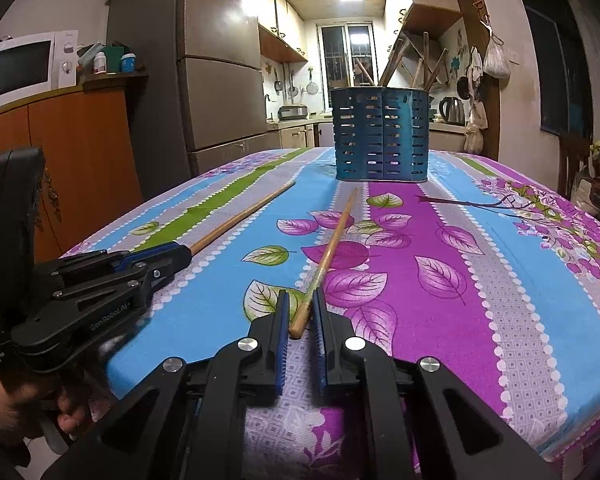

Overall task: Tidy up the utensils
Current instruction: 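Close the left gripper on a chopstick while the right gripper grasps another, then lift both chopsticks, carry them above the blue holder and lower them in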

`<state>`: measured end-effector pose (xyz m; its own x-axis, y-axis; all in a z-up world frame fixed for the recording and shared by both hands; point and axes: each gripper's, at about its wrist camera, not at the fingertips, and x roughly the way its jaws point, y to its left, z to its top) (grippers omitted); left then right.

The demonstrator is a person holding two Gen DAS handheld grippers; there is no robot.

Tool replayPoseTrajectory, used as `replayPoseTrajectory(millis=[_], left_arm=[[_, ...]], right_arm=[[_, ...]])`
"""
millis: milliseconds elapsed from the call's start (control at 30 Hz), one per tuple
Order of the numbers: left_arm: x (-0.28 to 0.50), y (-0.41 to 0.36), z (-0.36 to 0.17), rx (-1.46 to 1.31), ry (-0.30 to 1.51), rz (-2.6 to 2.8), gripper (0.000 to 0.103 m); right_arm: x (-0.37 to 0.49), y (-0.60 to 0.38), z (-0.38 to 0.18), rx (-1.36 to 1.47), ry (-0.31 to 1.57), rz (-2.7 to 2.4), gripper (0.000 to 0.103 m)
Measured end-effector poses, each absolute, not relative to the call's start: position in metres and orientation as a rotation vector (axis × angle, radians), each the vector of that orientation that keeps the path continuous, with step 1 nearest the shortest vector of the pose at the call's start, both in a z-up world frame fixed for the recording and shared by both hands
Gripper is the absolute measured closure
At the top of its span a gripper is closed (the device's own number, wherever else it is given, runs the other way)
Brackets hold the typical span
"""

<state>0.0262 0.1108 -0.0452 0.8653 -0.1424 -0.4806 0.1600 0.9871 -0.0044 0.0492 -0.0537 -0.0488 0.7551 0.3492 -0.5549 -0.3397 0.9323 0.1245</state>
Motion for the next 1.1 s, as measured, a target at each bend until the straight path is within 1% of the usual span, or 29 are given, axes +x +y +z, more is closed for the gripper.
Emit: replayPoseTrajectory(millis=[67, 367, 500, 767, 1100], left_arm=[[0.025, 0.11, -0.046, 0.038, 0.492, -0.155, 0.098], [0.012, 0.106, -0.027, 0.075, 0.413, -0.128, 0.098], [0.004, 0.104, -0.006, 0.095, 0.35, -0.114, 0.098], [-0.01, 0.087, 0.038, 0.148, 0.235, -0.123, 0.098], [-0.021, 0.067, 0.062, 0.17, 0.177, -0.142, 0.098]], right_arm=[[0.05, -0.056, -0.049, 0.026, 0.607, 0.376, 0.096], [0.048, -0.065, -0.042, 0.035, 0.589, 0.393, 0.096], [0.043, -0.076, -0.02, 0.018, 0.536, 0.388, 0.096], [0.031, -0.109, 0.042, -0.042, 0.422, 0.385, 0.096], [0.022, -0.133, 0.07, -0.088, 0.391, 0.398, 0.096]])
